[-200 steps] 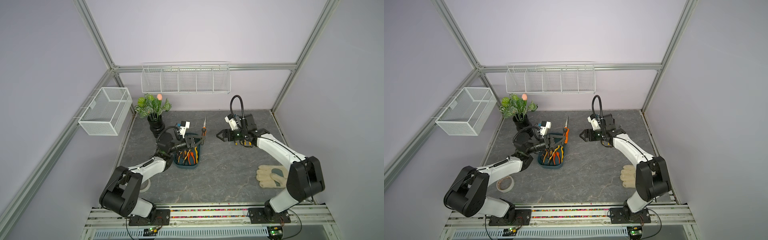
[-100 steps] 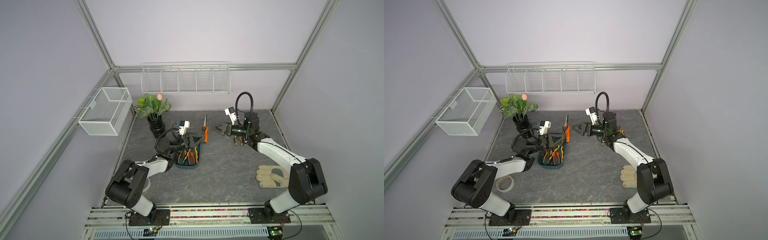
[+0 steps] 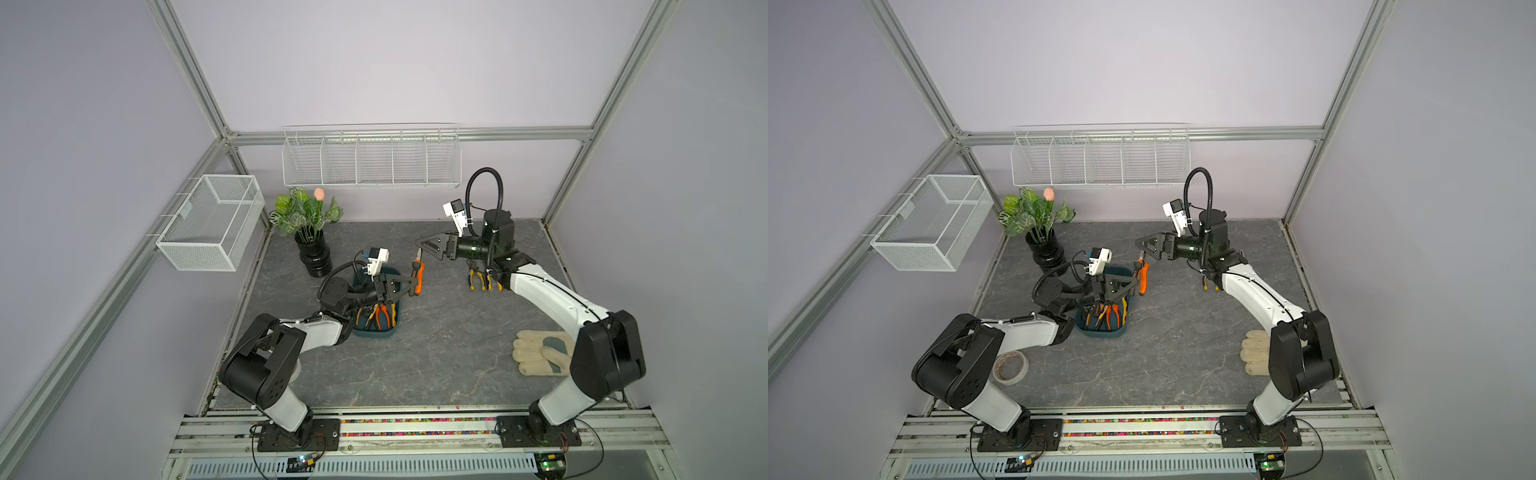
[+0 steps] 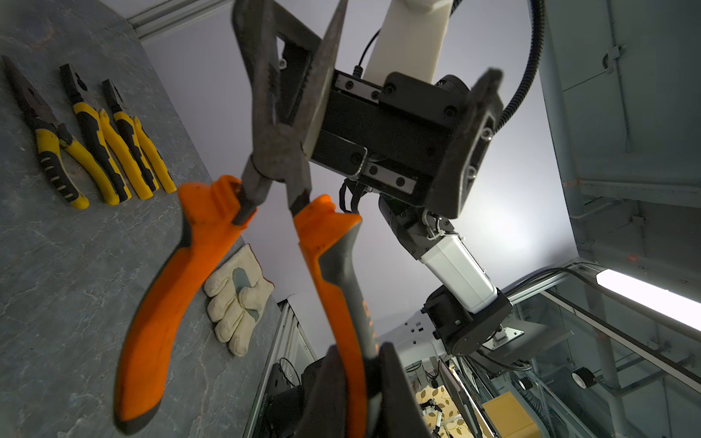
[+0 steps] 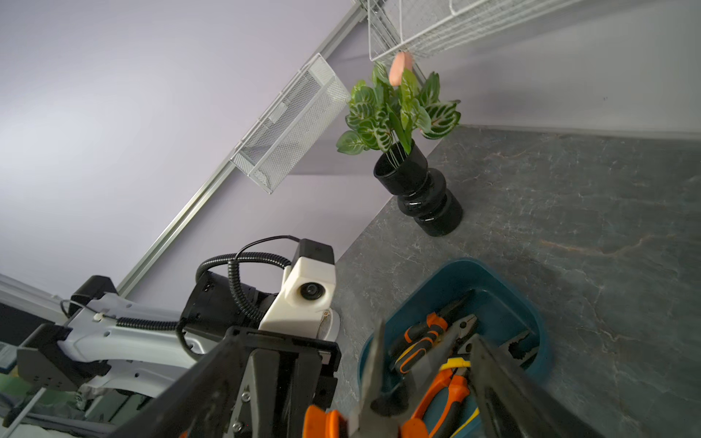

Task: Take the pliers out of the storage box
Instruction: Pick up the pliers from the storage box.

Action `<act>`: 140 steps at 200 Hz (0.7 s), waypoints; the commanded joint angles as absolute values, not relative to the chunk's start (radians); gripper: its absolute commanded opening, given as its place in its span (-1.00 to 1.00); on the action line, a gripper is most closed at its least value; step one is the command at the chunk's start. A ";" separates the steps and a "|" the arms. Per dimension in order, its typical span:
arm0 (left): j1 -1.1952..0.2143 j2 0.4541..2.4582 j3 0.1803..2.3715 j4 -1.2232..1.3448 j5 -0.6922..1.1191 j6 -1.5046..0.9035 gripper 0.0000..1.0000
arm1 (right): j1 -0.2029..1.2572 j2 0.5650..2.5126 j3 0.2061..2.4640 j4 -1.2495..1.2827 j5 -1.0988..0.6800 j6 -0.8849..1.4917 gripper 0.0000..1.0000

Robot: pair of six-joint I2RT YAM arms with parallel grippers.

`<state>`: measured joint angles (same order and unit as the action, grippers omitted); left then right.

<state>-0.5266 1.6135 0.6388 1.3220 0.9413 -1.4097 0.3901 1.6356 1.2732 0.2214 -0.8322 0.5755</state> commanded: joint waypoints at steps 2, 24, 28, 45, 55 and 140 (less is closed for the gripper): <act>-0.531 1.612 0.679 1.405 0.969 -1.460 -1.00 | 0.395 1.679 1.303 0.178 -0.807 0.568 0.84; -0.531 1.603 0.681 1.395 0.972 -1.454 -1.00 | 0.396 1.688 1.308 0.155 -0.780 0.555 0.81; -0.532 1.602 0.681 1.392 0.972 -1.452 -1.00 | 0.396 1.688 1.306 0.155 -0.779 0.553 0.81; -0.531 1.592 0.678 1.368 0.977 -1.436 -1.00 | 0.397 1.697 1.312 0.153 -0.785 0.554 0.69; -0.533 1.588 0.676 1.355 0.978 -1.425 -1.00 | 0.398 1.705 1.317 0.162 -0.797 0.565 0.51; -0.534 1.596 0.679 1.342 0.981 -1.409 -1.00 | 0.404 1.712 1.296 0.262 -0.842 0.670 -0.27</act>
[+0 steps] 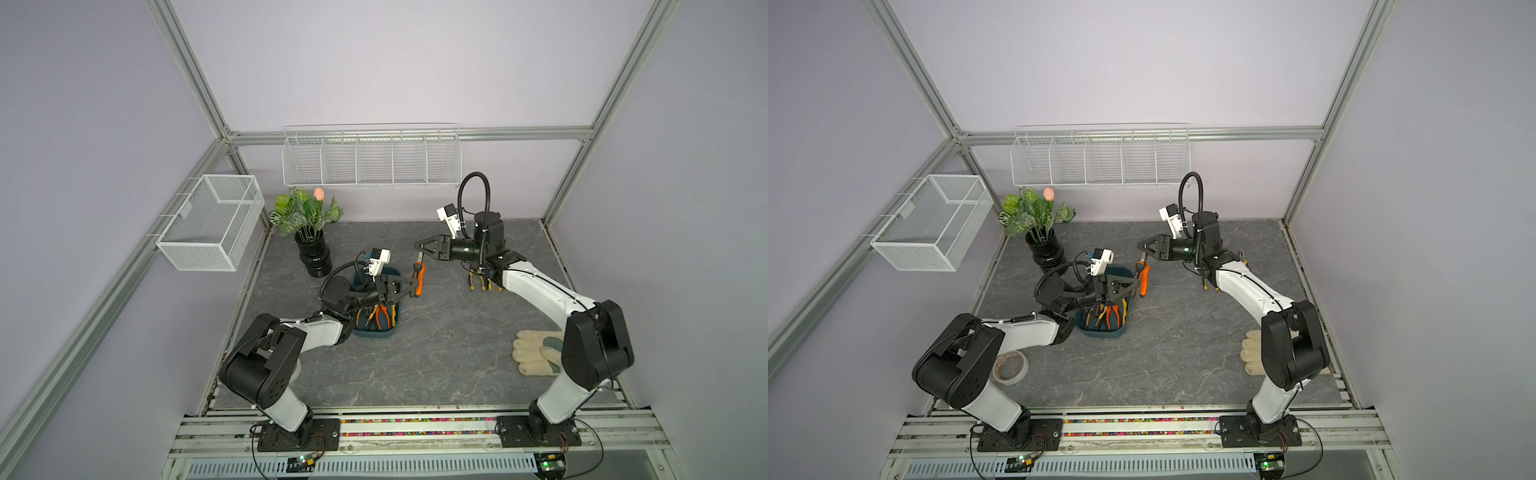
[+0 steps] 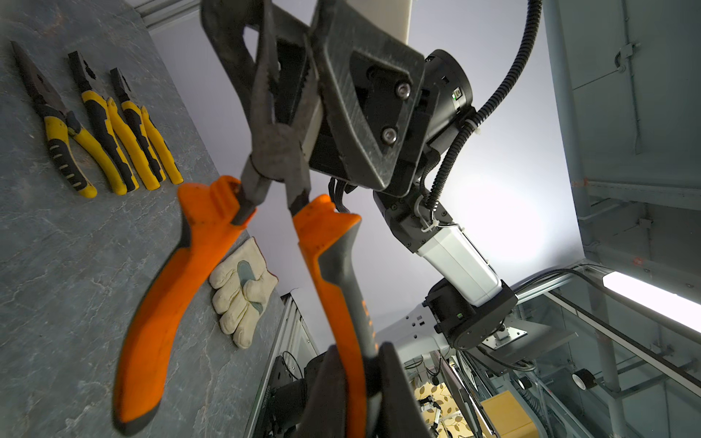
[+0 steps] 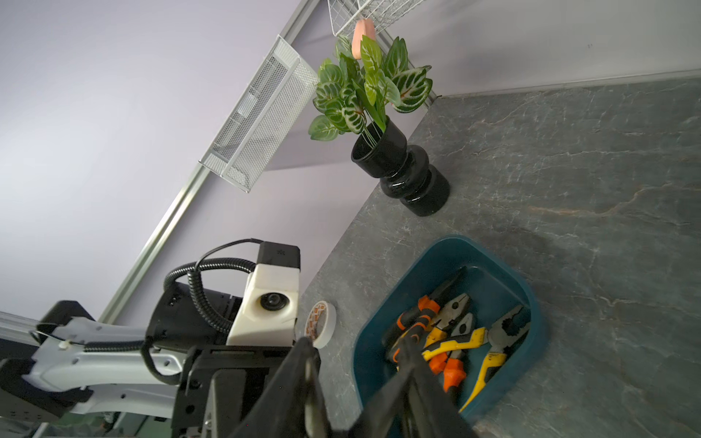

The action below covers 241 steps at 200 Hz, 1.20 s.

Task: Take the pliers out of the storage box
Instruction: Pick up the pliers from the storage box.

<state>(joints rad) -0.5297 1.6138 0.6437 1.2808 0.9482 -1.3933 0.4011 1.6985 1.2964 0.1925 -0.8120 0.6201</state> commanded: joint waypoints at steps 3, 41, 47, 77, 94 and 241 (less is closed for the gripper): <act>-0.534 1.596 0.680 1.342 0.981 -1.409 -1.00 | 0.405 1.713 1.295 0.271 -0.845 0.677 -0.28; -0.534 1.592 0.684 1.324 0.982 -1.396 -1.00 | 0.404 1.708 1.263 0.327 -0.862 0.738 -0.21; -0.534 1.591 0.685 1.321 0.982 -1.394 -1.00 | 0.404 1.704 1.258 0.321 -0.862 0.735 -0.18; -0.535 1.589 0.690 1.307 0.985 -1.385 -1.00 | 0.406 1.686 1.231 0.291 -0.863 0.712 -0.09; -0.534 1.589 0.693 1.302 0.986 -1.382 -1.00 | 0.408 1.673 1.203 0.297 -0.861 0.710 -0.09; -0.535 1.587 0.692 1.282 0.986 -1.362 -1.00 | 0.430 1.604 1.100 0.360 -0.821 0.747 -0.59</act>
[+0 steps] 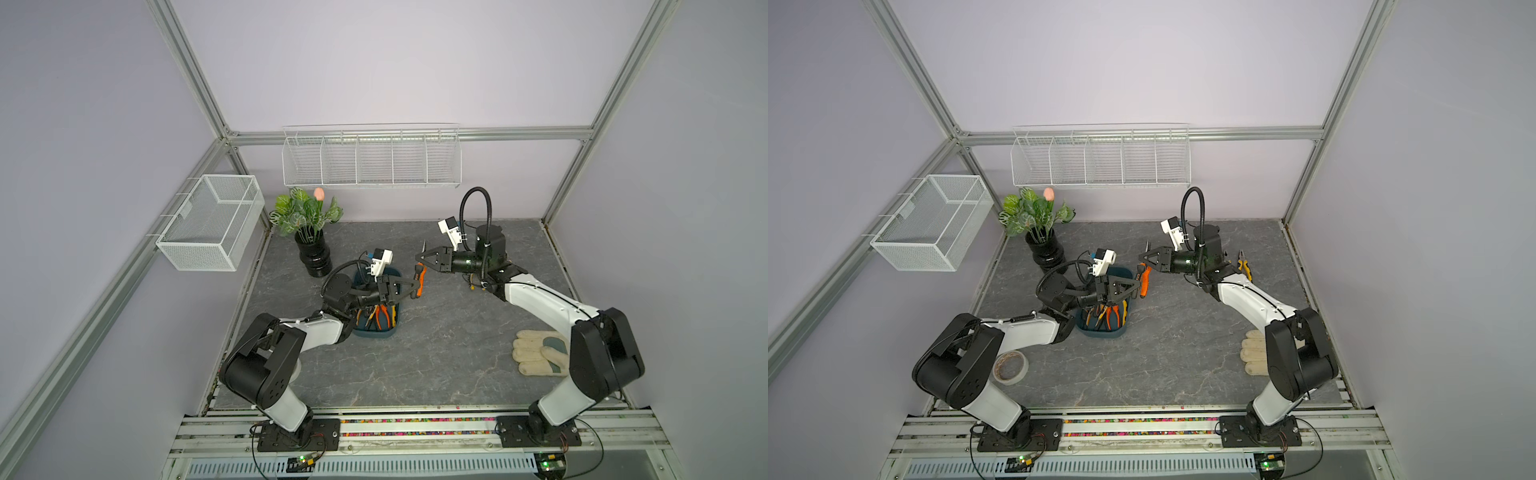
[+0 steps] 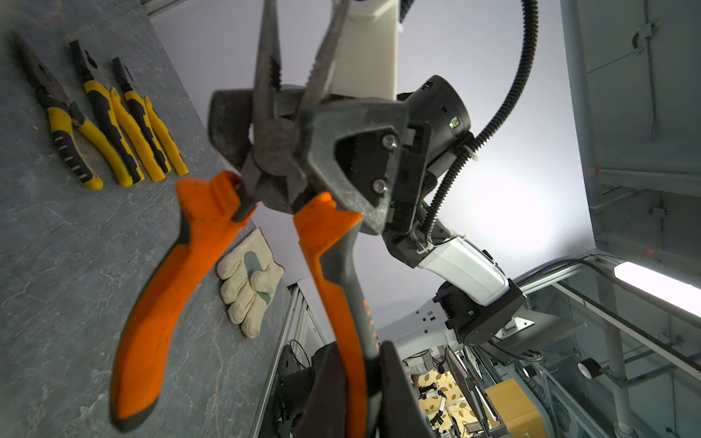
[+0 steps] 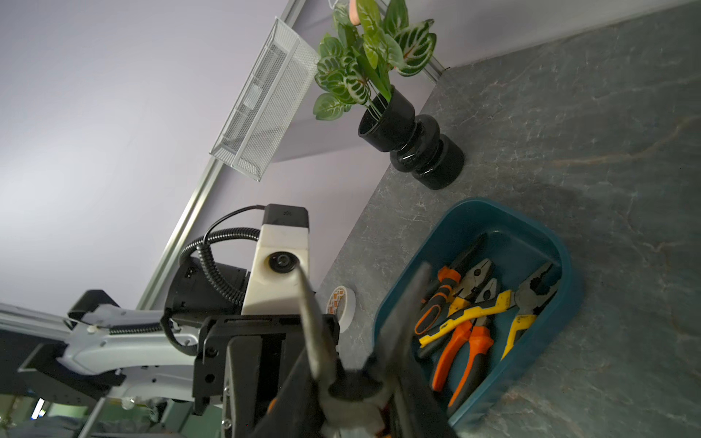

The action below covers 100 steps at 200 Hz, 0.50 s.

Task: Take the pliers out of the storage box
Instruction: Pick up the pliers from the storage box.

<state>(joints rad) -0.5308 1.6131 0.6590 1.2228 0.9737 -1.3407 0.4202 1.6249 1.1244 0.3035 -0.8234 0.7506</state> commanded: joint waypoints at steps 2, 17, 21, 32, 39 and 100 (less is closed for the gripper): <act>-0.535 1.586 0.692 1.282 0.985 -1.363 -1.00 | 0.430 1.606 1.100 0.363 -0.821 0.749 -0.60; -0.537 1.583 0.691 1.282 0.988 -1.362 -1.00 | 0.431 1.613 1.100 0.383 -0.821 0.759 -0.70; -0.537 1.582 0.690 1.282 0.989 -1.362 -1.00 | 0.431 1.613 1.101 0.385 -0.821 0.759 -0.72; -0.538 1.581 0.689 1.280 0.991 -1.361 -1.00 | 0.431 1.612 1.103 0.388 -0.821 0.758 -0.80; -0.537 1.578 0.687 1.278 0.992 -1.357 -1.00 | 0.431 1.613 1.103 0.393 -0.821 0.759 -0.86; -0.543 1.563 0.674 1.213 0.992 -1.312 -0.44 | 0.433 1.568 1.135 0.286 -0.769 0.693 -0.87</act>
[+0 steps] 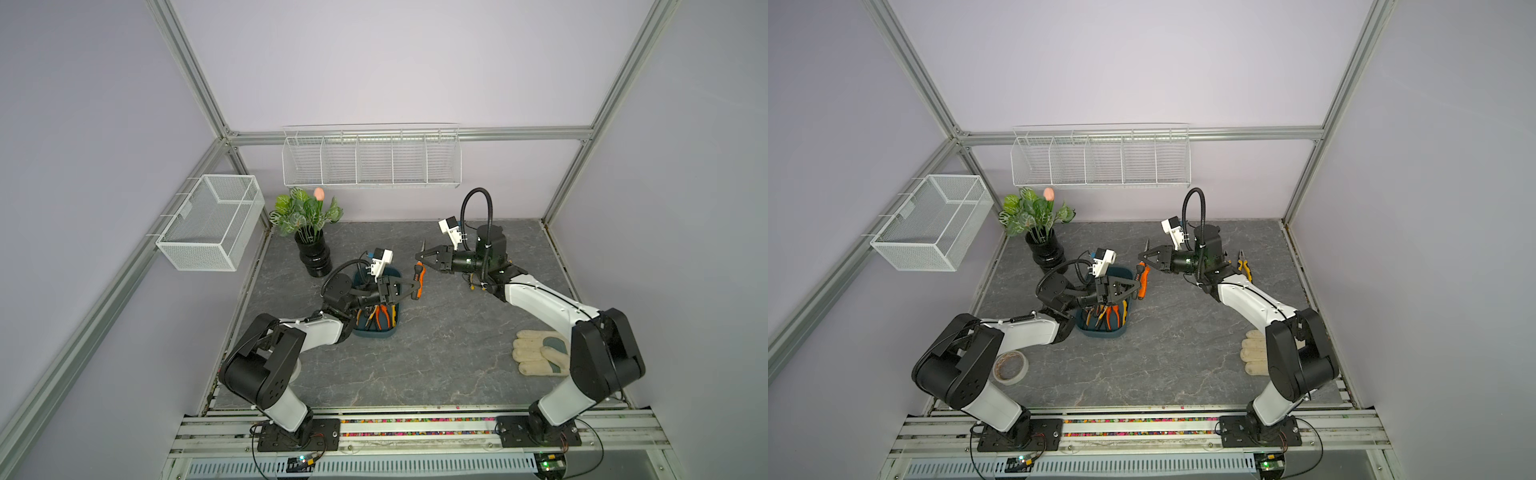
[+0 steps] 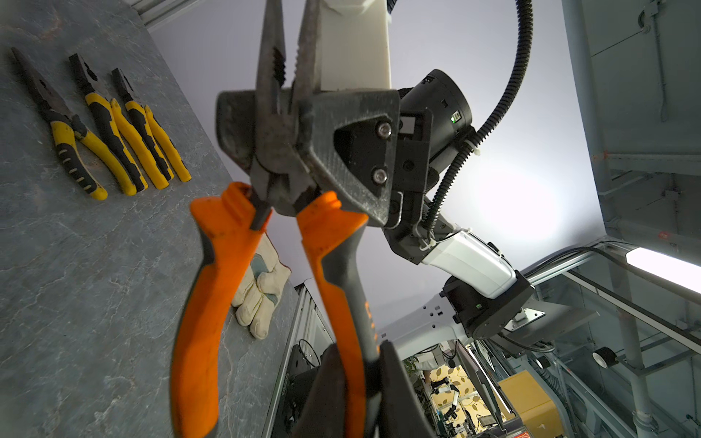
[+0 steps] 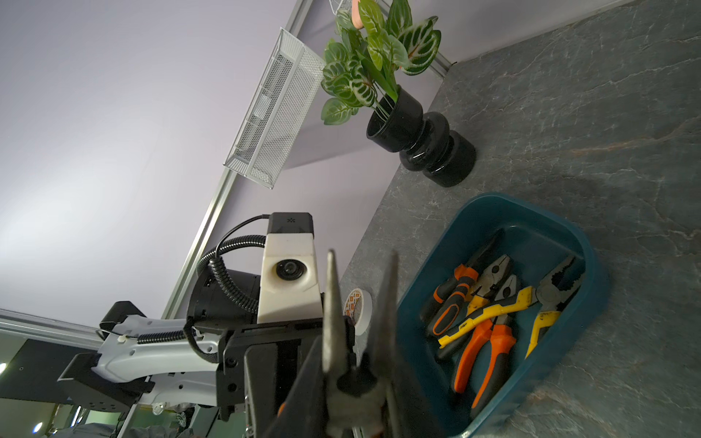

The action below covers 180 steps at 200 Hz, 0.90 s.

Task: Take the pliers out of the storage box
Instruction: Pick up the pliers from the storage box, then place the pliers at the center of the board.

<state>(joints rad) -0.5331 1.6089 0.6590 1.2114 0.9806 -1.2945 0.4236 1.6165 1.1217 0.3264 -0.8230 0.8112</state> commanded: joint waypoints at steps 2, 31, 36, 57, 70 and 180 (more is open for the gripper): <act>-0.543 1.562 0.675 1.210 0.992 -1.309 -0.42 | 0.434 1.567 1.137 0.277 -0.766 0.687 -0.87; -0.543 1.537 0.677 1.125 0.983 -1.251 0.07 | 0.439 1.535 1.179 0.074 -0.687 0.574 -0.87; -0.543 1.534 0.679 1.105 0.983 -1.238 0.10 | 0.439 1.530 1.184 0.048 -0.670 0.560 -0.87; -0.543 1.505 0.684 1.014 0.982 -1.178 0.23 | 0.439 1.510 1.199 -0.037 -0.614 0.516 -0.87; -0.542 1.478 0.691 0.932 0.982 -1.128 0.24 | 0.438 1.497 1.213 -0.094 -0.569 0.489 -0.87; -0.484 1.280 0.779 0.118 0.787 -0.656 0.18 | 0.434 1.745 1.543 -0.701 -0.015 0.322 -0.87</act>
<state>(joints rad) -0.4873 1.2675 0.7654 0.2451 0.8371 -0.7216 0.4393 1.6344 1.4765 -0.5575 -0.1631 0.3618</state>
